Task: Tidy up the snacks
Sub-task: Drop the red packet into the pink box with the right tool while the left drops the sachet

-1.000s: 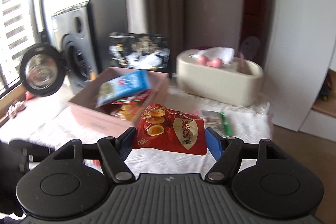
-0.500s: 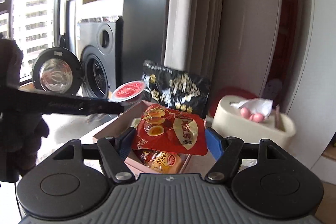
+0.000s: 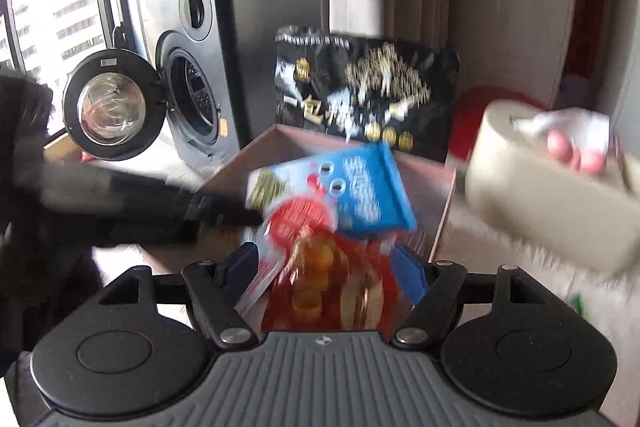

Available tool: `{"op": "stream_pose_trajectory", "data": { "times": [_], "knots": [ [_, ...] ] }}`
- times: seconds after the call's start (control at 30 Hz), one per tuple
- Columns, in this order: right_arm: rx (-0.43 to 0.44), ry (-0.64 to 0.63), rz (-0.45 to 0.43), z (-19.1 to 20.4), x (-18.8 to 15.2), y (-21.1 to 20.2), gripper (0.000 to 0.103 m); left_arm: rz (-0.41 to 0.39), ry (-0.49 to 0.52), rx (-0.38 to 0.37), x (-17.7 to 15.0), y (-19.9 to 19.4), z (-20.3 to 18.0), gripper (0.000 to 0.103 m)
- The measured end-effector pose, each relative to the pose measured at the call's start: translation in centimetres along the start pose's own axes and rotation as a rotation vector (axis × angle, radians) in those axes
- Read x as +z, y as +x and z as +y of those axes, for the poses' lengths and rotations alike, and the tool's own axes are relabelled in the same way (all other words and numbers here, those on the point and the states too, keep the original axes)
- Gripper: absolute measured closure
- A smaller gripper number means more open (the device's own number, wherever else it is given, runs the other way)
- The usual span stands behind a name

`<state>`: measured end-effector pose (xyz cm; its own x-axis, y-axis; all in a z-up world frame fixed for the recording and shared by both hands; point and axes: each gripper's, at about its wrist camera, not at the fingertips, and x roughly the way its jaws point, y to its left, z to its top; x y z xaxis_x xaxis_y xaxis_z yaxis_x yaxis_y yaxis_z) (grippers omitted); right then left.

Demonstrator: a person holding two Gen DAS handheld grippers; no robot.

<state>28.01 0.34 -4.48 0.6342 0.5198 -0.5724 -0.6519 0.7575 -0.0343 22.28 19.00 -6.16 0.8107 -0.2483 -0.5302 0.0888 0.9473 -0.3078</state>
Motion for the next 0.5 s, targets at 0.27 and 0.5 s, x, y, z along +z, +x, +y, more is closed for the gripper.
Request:
{"op": "stream_pose_trajectory", "data": {
  "times": [0.27, 0.5],
  "knots": [
    [-0.134, -0.044, -0.041, 0.2, 4.7, 5.1, 0.029, -0.096, -0.031, -0.055, -0.7, -2.8, 0.6, 0.078],
    [-0.047, 0.199, 0.060, -3.9, 4.6, 9.0, 0.049, -0.092, -0.060, -0.036, -2.0, -4.3, -0.7, 0.078]
  ]
}}
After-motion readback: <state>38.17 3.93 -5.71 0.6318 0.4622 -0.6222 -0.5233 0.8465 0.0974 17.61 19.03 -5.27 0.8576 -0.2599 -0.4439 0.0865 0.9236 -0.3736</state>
